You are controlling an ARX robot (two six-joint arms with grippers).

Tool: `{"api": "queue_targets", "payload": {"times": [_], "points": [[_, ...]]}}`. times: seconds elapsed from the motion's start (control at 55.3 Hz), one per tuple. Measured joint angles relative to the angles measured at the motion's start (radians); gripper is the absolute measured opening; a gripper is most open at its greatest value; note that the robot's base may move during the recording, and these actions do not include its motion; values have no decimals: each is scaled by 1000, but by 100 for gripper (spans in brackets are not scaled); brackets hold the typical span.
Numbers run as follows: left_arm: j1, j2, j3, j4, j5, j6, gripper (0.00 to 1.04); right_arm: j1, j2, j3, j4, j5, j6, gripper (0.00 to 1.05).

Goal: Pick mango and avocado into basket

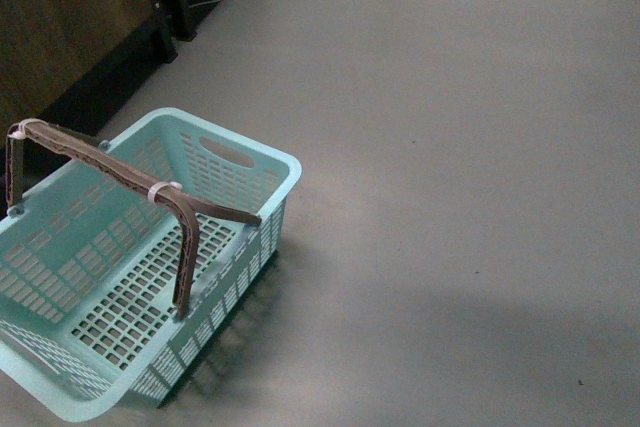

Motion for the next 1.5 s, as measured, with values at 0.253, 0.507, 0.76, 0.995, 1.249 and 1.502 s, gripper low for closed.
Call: {"api": "queue_targets", "payload": {"times": [0.253, 0.507, 0.76, 0.995, 1.249, 1.502], "points": [[-58, 295, 202, 24, -17, 2, 97, 0, 0, 0, 0, 0, 0, 97], [-89, 521, 456, -46, -31, 14, 97, 0, 0, 0, 0, 0, 0, 97], [-113, 666, 628, -76, -37, 5, 97, 0, 0, 0, 0, 0, 0, 97], [-147, 734, 689, -116, -96, -47, 61, 0, 0, 0, 0, 0, 0, 97], [-163, 734, 692, -129, -135, -160, 28, 0, 0, 0, 0, 0, 0, 97], [-169, 689, 629, -121, -149, -194, 28, 0, 0, 0, 0, 0, 0, 97]]}}
